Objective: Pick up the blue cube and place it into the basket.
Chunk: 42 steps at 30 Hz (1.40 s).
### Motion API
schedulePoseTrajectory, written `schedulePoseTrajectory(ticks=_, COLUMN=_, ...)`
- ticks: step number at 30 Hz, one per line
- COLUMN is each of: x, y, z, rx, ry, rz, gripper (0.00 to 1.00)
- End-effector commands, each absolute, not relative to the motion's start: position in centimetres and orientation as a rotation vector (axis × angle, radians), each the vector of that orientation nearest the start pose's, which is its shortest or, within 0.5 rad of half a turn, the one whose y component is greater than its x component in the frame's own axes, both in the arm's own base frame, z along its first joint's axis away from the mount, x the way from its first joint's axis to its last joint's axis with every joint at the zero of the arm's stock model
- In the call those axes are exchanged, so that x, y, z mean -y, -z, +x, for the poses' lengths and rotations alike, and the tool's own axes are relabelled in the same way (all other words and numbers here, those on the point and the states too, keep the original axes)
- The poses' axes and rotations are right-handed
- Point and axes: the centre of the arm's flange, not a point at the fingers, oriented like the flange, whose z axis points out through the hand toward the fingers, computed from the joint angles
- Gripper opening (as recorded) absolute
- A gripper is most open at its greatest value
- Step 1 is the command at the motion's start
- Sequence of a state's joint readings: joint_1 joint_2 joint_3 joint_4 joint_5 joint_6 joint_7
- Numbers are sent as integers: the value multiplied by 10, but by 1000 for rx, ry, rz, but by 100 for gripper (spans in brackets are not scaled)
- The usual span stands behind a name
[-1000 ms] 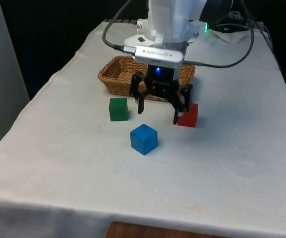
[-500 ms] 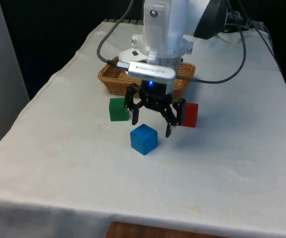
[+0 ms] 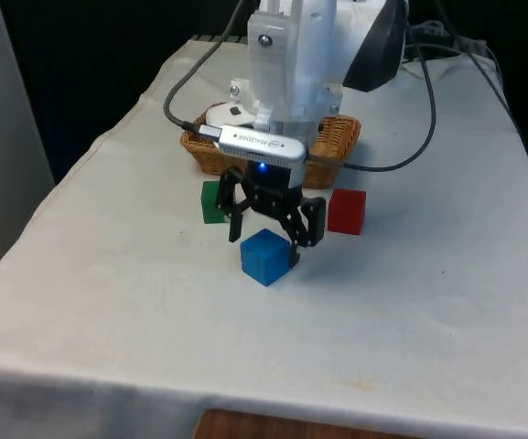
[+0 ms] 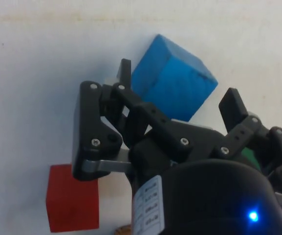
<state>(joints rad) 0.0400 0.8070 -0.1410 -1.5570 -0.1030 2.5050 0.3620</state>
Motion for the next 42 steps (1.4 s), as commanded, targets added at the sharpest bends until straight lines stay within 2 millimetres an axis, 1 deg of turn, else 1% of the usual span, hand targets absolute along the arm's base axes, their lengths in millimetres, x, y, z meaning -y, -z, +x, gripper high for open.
schedulePoseTrajectory(ticks=1, x=55, y=-184, z=717, rx=-557, ry=287, rz=-3237, gripper=100)
schedulePoseTrajectory(ticks=9, x=51, y=-184, z=722, rx=-558, ry=303, rz=-3244, gripper=100)
schedulePoseTrajectory(ticks=10, x=51, y=-184, z=722, rx=-555, ry=303, rz=-3245, gripper=97)
schedulePoseTrajectory(ticks=11, x=51, y=-184, z=722, rx=-556, ry=304, rz=-3246, gripper=90)
schedulePoseTrajectory(ticks=12, x=51, y=-184, z=722, rx=-556, ry=302, rz=-3247, gripper=80)
schedulePoseTrajectory(ticks=14, x=50, y=-184, z=722, rx=-553, ry=302, rz=-3247, gripper=57)
schedulePoseTrajectory(ticks=15, x=50, y=-184, z=722, rx=-552, ry=302, rz=-3248, gripper=34)
schedulePoseTrajectory(ticks=16, x=50, y=-184, z=722, rx=-548, ry=298, rz=-3241, gripper=23)
schedulePoseTrajectory(ticks=17, x=50, y=-184, z=722, rx=-552, ry=302, rz=-3248, gripper=23)
schedulePoseTrajectory(ticks=19, x=50, y=-184, z=722, rx=-552, ry=302, rz=-3248, gripper=3)
schedulePoseTrajectory(ticks=20, x=50, y=-184, z=722, rx=-552, ry=304, rz=-3248, gripper=2)
schedulePoseTrajectory(ticks=27, x=49, y=-184, z=722, rx=-550, ry=302, rz=-3248, gripper=3)
schedulePoseTrajectory(ticks=35, x=51, y=-201, z=716, rx=-583, ry=291, rz=-3240, gripper=3)
schedulePoseTrajectory(ticks=36, x=51, y=-197, z=719, rx=-576, ry=285, rz=-3239, gripper=3)
schedulePoseTrajectory(ticks=38, x=51, y=-209, z=712, rx=-593, ry=282, rz=-3237, gripper=3)
schedulePoseTrajectory(ticks=42, x=51, y=-221, z=705, rx=-604, ry=278, rz=-3231, gripper=3)
